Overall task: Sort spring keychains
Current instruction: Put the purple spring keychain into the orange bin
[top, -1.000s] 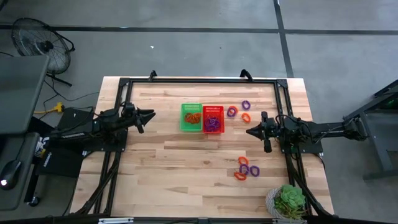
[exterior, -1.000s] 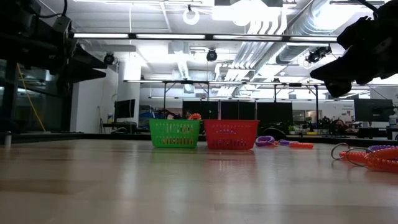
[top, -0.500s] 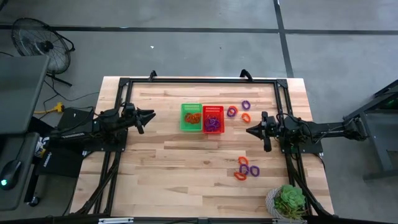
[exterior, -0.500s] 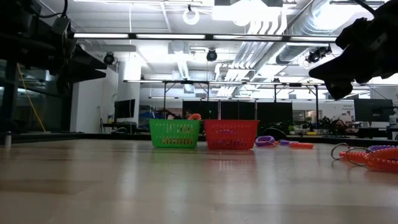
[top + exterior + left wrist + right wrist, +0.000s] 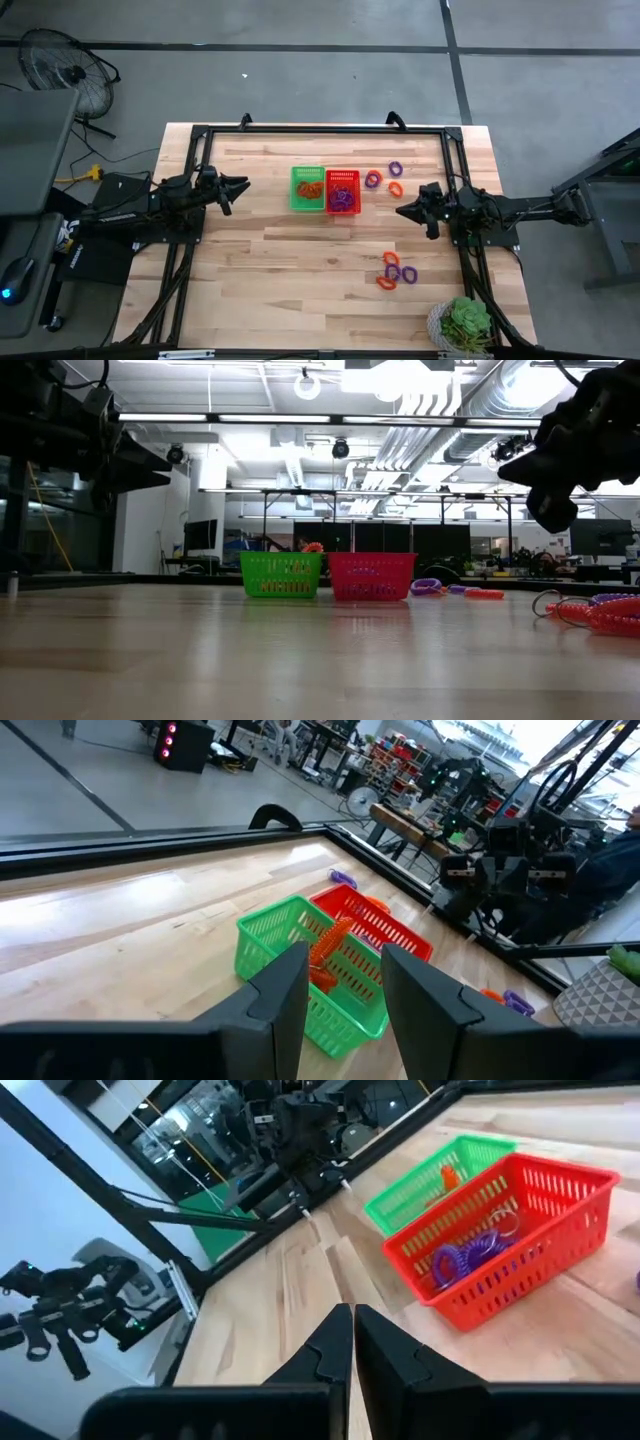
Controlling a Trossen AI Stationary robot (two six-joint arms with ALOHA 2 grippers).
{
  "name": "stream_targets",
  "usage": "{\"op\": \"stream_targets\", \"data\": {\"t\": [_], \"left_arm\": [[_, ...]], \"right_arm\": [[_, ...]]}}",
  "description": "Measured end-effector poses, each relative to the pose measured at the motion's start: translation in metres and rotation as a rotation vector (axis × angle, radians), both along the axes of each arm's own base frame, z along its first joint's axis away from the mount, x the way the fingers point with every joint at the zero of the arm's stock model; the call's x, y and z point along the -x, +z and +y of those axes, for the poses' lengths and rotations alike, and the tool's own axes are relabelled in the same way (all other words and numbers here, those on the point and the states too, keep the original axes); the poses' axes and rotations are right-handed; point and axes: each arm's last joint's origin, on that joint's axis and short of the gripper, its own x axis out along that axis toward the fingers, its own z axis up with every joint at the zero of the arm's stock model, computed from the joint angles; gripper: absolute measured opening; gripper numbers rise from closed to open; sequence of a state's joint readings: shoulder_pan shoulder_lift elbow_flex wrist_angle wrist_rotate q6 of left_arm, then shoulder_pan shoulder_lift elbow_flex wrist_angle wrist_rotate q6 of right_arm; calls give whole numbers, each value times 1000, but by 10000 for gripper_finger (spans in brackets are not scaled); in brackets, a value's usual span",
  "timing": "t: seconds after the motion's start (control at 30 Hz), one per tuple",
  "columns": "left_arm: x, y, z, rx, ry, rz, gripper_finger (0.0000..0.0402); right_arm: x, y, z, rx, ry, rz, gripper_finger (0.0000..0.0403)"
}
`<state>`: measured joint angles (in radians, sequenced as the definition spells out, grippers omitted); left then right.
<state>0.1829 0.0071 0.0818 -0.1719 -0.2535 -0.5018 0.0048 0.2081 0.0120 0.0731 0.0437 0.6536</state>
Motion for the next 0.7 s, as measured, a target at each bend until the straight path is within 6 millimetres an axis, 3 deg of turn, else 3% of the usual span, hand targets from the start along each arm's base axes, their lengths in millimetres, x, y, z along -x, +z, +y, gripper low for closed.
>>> {"op": "stream_targets", "data": {"t": [0.33,0.7], "left_arm": [[0,0,0,1,0,1,126],[0,0,0,1,1,2,126]], "right_arm": [[1,6,-6,-44,-129,3,12],[8,71,-19,270,-296,328,12]]}}
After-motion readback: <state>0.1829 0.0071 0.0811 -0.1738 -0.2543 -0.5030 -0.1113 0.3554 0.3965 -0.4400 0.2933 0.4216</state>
